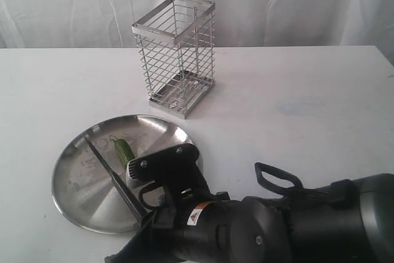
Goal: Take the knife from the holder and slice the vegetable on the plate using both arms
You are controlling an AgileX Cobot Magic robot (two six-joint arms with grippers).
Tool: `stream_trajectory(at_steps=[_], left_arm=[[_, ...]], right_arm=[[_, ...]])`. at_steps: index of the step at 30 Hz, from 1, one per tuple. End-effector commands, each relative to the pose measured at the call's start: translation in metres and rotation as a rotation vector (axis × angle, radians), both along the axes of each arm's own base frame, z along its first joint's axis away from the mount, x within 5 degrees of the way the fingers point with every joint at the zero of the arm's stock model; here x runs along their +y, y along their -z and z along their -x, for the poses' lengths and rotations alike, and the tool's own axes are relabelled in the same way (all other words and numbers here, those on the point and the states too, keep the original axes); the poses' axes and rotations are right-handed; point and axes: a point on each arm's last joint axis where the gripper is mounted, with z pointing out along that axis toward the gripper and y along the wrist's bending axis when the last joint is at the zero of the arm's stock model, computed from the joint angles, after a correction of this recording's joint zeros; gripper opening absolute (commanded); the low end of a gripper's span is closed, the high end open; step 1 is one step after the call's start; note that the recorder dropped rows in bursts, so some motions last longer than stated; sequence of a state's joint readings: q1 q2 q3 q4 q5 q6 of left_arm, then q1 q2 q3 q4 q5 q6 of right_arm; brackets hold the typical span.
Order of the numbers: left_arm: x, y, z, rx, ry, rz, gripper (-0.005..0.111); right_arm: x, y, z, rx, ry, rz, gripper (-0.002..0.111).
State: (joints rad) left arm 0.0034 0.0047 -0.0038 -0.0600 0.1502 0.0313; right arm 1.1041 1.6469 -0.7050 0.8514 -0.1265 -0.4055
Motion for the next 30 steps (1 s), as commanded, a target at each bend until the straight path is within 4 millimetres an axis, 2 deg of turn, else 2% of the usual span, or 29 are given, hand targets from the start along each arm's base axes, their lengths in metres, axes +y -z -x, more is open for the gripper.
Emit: stream_trajectory(at_steps=[1, 7, 13, 17, 18, 22, 24, 26, 28, 29, 30], left_arm=[[0.000, 0.001, 0.000, -0.002, 0.004, 0.010, 0.000], [0.000, 0.001, 0.000, -0.002, 0.004, 0.010, 0.000], [0.000, -0.002, -0.001, -0.034, 0.001, 0.002, 0.000], [-0.004, -0.013, -0.002, -0.114, -0.070, 0.567, 0.000], [-0.003, -0.015, -0.003, -0.137, -0.081, 0.626, 0.000], [0.002, -0.026, -0.003, -0.273, -0.100, 0.629, 0.000], [0.002, -0.027, -0.003, -0.283, -0.107, 0.668, 0.000], [0.000, -0.026, -0.003, -0.230, -0.113, 0.795, 0.000], [-0.006, -0.049, 0.007, -0.086, -0.031, 0.574, 0.000], [-0.011, -0.070, 0.013, -0.037, 0.084, 0.447, 0.000], [-0.016, -0.080, 0.015, -0.012, 0.163, 0.396, 0.000]], right_arm=[[-0.008, -0.004, -0.016, -0.039, 0.030, 0.005, 0.000], [-0.022, -0.004, -0.033, 0.001, 0.099, 0.008, 0.000], [-0.025, -0.011, -0.035, -0.008, 0.106, -0.011, 0.000], [-0.026, -0.015, -0.034, -0.014, 0.104, -0.020, 0.000], [-0.026, -0.017, -0.034, -0.017, 0.104, -0.025, 0.000], [-0.027, -0.023, -0.032, -0.019, 0.098, -0.042, 0.000], [-0.028, -0.028, -0.031, -0.030, 0.093, -0.054, 0.000], [-0.029, -0.032, -0.031, -0.037, 0.093, -0.065, 0.000], [-0.029, -0.033, -0.029, -0.022, 0.081, -0.064, 0.000], [-0.029, -0.032, -0.027, -0.005, 0.069, -0.060, 0.000], [-0.029, -0.032, -0.026, 0.002, 0.064, -0.057, 0.000]])
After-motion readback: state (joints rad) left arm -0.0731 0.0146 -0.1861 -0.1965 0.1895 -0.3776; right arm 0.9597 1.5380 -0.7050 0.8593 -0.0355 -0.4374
